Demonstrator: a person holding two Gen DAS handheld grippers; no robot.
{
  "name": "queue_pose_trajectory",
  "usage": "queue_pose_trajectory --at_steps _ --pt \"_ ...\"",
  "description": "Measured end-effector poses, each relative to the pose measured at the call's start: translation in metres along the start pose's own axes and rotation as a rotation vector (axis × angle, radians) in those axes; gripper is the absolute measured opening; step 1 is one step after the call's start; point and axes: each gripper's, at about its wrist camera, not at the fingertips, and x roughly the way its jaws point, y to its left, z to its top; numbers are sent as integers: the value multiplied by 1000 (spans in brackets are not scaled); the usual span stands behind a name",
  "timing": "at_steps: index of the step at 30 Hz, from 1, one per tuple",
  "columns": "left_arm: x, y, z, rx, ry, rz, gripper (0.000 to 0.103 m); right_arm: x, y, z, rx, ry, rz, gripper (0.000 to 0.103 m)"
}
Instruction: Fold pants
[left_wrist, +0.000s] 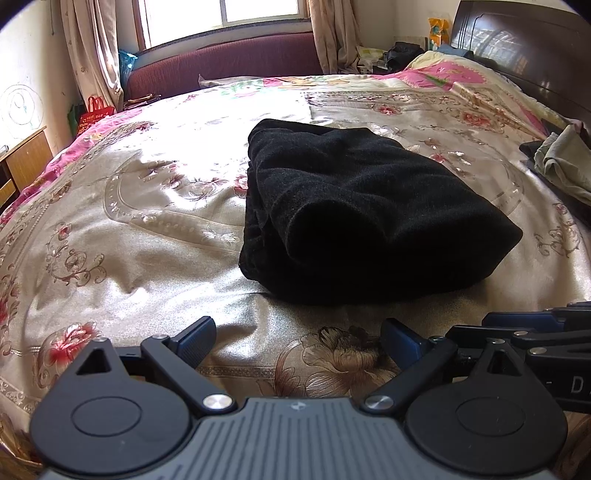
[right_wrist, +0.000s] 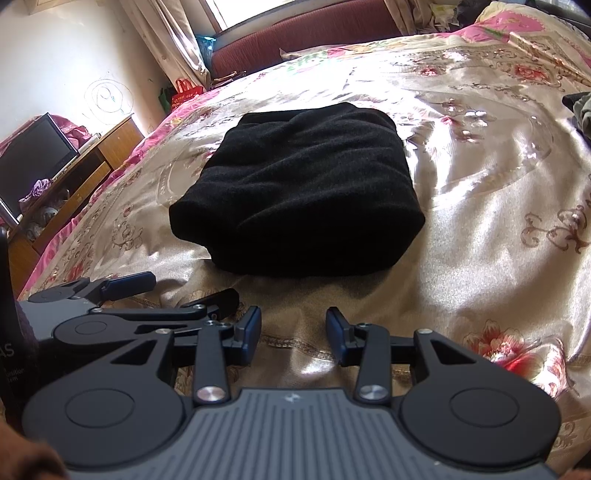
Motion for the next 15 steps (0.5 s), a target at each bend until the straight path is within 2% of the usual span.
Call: queue_pose_trajectory --at_steps 15 --pt "0 0 0 0 1 -1 103 0 -1 0 4 3 4 40"
